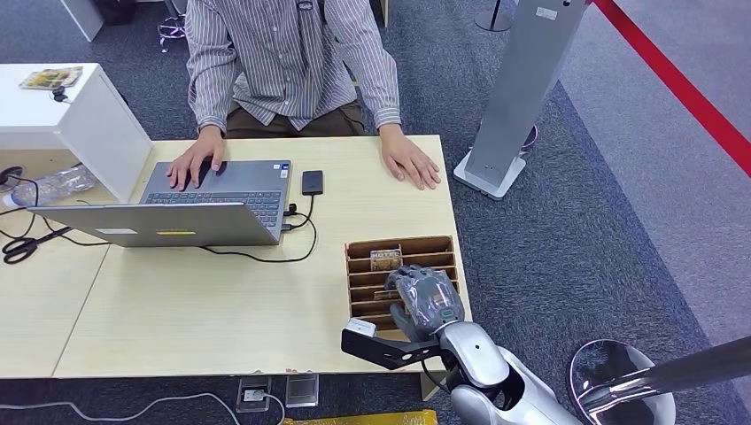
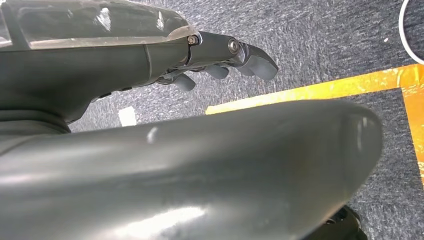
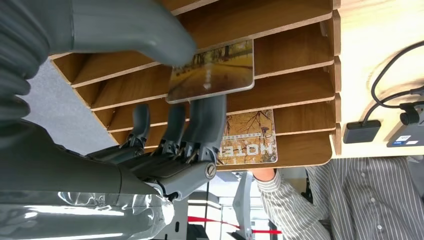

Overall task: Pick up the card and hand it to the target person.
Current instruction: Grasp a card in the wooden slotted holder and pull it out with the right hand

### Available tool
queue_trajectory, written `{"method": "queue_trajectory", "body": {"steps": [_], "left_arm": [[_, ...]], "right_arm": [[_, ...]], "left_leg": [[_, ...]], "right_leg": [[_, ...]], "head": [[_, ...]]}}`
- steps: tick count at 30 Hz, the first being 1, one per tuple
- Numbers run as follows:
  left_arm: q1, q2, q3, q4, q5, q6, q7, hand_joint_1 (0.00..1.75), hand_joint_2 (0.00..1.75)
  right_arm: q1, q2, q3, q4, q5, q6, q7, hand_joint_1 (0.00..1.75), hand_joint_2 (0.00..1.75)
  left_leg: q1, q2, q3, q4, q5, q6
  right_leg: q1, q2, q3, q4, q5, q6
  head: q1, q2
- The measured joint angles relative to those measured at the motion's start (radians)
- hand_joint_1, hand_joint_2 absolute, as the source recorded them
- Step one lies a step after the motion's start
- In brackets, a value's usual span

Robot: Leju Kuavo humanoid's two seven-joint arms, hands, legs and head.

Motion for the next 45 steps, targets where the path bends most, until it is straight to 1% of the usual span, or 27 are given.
{"method": "queue_trajectory", "body": {"steps": [1,7,12,15,17,19,22,26,34,45], "left_arm": [[0.000,0.000,0.000,0.000,0.000,0.000,0.000,0.00,0.00],[0.000,0.000,0.000,0.000,0.000,-0.002,-0.001,0.00,0.00],[0.000,0.000,0.000,0.000,0.000,-0.002,-0.001,0.00,0.00],[0.000,0.000,0.000,0.000,0.000,-0.002,-0.001,0.00,0.00],[0.000,0.000,0.000,0.000,0.001,-0.002,-0.001,0.00,0.00],[0.000,0.000,0.000,0.000,0.001,-0.002,-0.001,0.00,0.00],[0.000,0.000,0.000,0.000,0.001,-0.002,0.001,0.00,0.00],[0.000,0.000,0.000,0.000,0.000,-0.001,0.000,0.00,1.75],[0.000,0.000,0.000,0.000,-0.012,0.020,-0.021,0.00,1.75],[0.000,0.000,0.000,0.000,-0.013,0.022,-0.022,0.00,1.75]], "right_arm": [[0.000,0.000,0.000,0.000,0.000,0.000,0.000,1.14,1.75],[0.000,0.000,0.000,0.000,-0.003,0.000,0.000,1.12,1.75],[0.000,0.001,0.000,0.000,-0.010,-0.001,-0.001,1.19,1.75],[0.000,0.004,0.000,0.002,-0.017,-0.006,-0.001,1.28,1.75],[0.000,0.006,0.000,0.005,-0.023,-0.012,-0.002,1.36,1.75],[0.000,0.008,0.000,0.008,-0.029,-0.020,-0.004,1.49,1.75],[0.000,0.011,0.000,0.014,-0.037,-0.033,-0.009,1.59,1.75],[0.001,0.017,-0.001,0.022,-0.044,-0.045,-0.013,1.62,1.75],[0.007,0.024,-0.001,0.031,-0.041,-0.077,-0.019,1.62,1.75],[0.008,0.024,-0.002,0.033,-0.041,-0.079,-0.019,1.62,1.75]], "left_leg": [[0.000,0.000,0.000,0.000,0.000,0.000],[0.000,0.000,0.000,0.000,0.000,0.000],[0.000,0.000,0.000,0.000,0.000,0.000],[0.000,0.000,0.000,0.000,0.000,0.000],[0.000,0.000,0.000,0.000,0.000,0.000],[0.000,0.000,0.000,0.000,0.000,0.000],[0.000,0.000,0.000,0.000,0.000,0.000],[0.000,0.000,0.000,0.000,0.000,0.000],[0.000,0.000,0.000,0.000,0.000,0.000],[0.000,0.000,0.000,0.000,0.000,0.000]], "right_leg": [[0.000,0.000,0.000,0.000,0.000,0.000],[0.000,0.000,0.000,0.000,0.000,0.000],[0.000,0.000,0.000,0.000,0.000,0.000],[0.000,0.000,0.000,0.000,0.000,0.000],[0.000,0.000,0.000,0.000,0.000,0.000],[0.000,0.000,0.000,0.000,0.000,0.000],[0.000,0.000,0.000,0.000,0.000,0.000],[0.000,0.000,0.000,0.000,0.000,0.000],[0.000,0.000,0.000,0.000,0.000,0.000],[0.000,0.000,0.000,0.000,0.000,0.000]], "head": [[0.000,0.000],[0.000,0.000],[0.000,0.000],[0.000,0.000],[0.000,0.000],[0.000,0.000],[0.000,0.000],[0.000,0.000],[0.000,0.000],[0.000,0.000]]}}
